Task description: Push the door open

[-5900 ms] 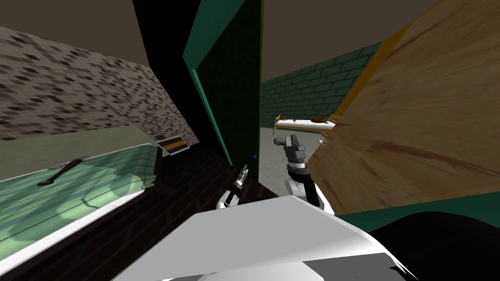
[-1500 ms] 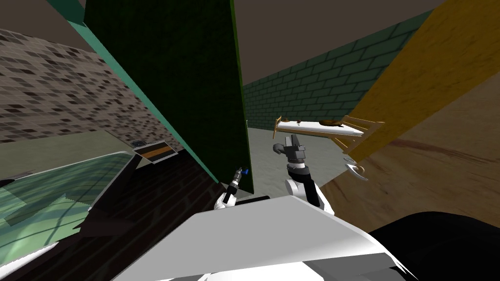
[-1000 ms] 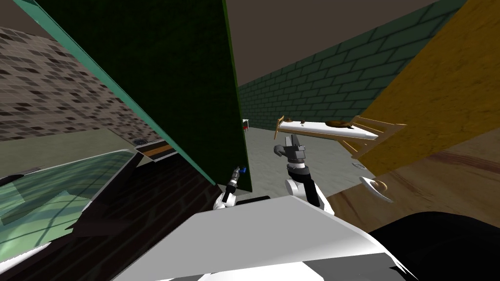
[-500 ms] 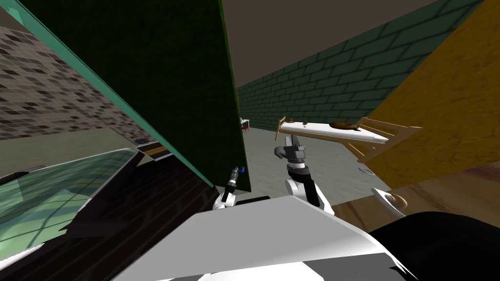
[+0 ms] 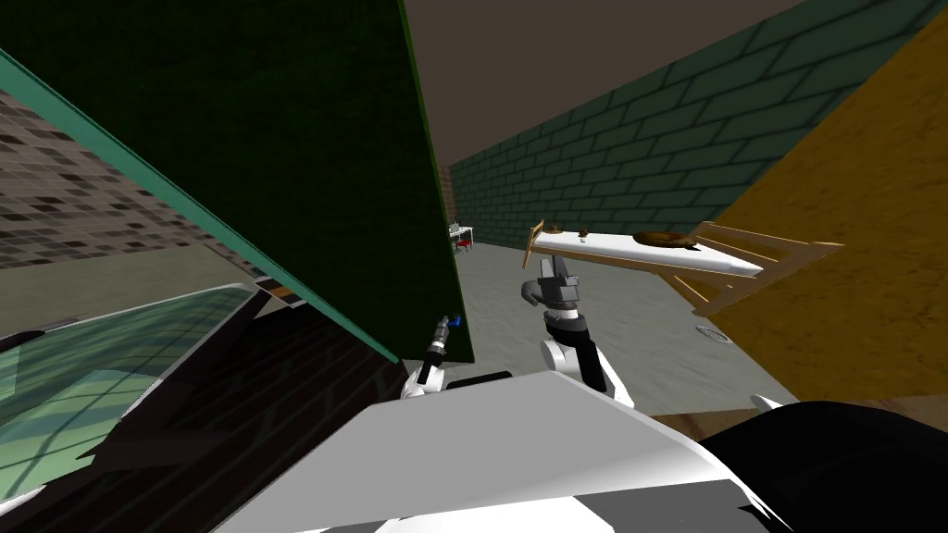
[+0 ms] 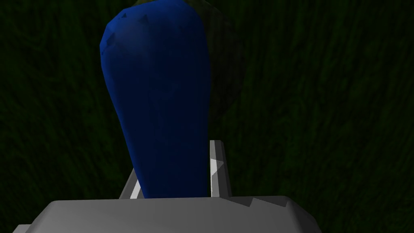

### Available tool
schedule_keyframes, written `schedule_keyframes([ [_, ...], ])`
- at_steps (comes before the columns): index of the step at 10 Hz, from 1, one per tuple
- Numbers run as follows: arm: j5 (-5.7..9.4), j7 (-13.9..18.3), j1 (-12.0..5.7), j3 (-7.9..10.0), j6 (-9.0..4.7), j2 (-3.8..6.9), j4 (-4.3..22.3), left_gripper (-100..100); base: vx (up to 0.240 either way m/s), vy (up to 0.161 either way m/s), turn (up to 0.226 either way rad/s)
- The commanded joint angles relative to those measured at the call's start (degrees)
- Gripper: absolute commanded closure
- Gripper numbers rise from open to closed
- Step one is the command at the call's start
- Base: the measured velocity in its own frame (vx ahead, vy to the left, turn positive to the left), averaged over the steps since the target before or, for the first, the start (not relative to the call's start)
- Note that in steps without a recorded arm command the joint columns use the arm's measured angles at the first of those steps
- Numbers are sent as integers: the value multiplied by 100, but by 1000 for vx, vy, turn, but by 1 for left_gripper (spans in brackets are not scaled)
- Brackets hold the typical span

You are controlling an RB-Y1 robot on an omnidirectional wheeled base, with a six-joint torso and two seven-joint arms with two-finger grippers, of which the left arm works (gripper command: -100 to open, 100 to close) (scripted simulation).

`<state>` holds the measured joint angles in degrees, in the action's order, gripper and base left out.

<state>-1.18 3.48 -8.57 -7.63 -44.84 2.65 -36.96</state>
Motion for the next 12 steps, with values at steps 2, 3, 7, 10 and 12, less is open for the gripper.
schedule_keyframes([
  [2, 119, -57, -73, 238, -43, 130, 74, 100, 216, -139, 70],
  [3, 119, -57, -73, 238, -43, 130, 74, 100, 160, -79, 19],
  [7, 281, -187, -74, 558, -45, 172, 93, 100, 154, -118, 76],
  [10, 402, -285, -74, 798, -47, 165, 108, 100, 196, -155, 87],
  [12, 440, -316, -74, 873, -48, 155, 112, 100, 150, -123, 52],
])
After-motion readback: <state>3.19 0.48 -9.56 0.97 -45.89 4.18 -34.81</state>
